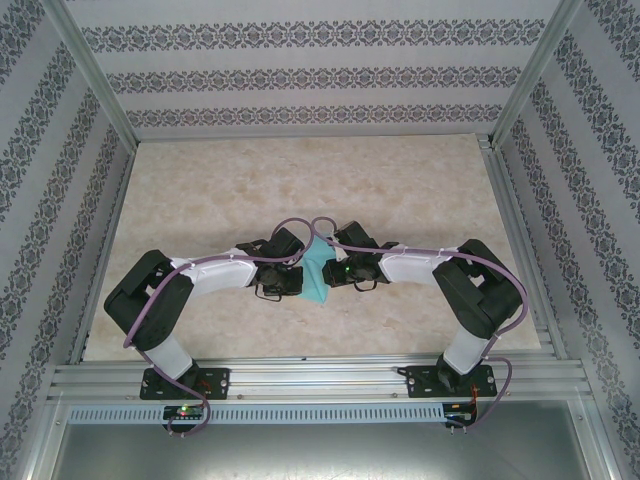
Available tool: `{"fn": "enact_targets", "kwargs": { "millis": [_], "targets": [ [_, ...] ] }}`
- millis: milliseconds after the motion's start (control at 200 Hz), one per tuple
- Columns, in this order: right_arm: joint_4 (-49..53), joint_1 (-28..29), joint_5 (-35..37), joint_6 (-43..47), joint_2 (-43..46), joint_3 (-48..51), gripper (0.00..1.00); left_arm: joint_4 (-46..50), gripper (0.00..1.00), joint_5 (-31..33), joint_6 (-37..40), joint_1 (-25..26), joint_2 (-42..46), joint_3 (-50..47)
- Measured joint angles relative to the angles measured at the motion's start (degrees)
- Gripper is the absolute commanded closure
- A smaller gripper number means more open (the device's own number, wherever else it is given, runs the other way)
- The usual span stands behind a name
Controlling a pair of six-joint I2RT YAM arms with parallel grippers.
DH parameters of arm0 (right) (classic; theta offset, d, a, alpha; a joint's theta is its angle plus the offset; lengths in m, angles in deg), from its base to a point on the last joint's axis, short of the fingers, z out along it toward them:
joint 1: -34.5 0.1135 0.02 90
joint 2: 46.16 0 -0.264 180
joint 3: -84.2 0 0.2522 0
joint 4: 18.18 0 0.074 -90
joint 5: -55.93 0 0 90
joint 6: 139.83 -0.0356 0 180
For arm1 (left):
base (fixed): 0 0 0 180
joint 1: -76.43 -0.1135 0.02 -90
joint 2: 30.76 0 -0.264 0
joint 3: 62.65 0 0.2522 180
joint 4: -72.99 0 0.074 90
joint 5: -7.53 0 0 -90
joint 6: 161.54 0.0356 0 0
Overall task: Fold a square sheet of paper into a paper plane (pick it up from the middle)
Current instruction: Fold the triangle a second time at the center of the table.
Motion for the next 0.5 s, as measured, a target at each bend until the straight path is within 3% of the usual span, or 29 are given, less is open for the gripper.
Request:
{"fn": "enact_targets", "kwargs": {
  "millis": [505],
  "targets": [
    [-1.16,-0.37,-0.2,-0.02,-0.81,-0.11,0.87,0.0,0.78,-0.2,-0.09,-0.66,3.93,-0.02]
  ]
}}
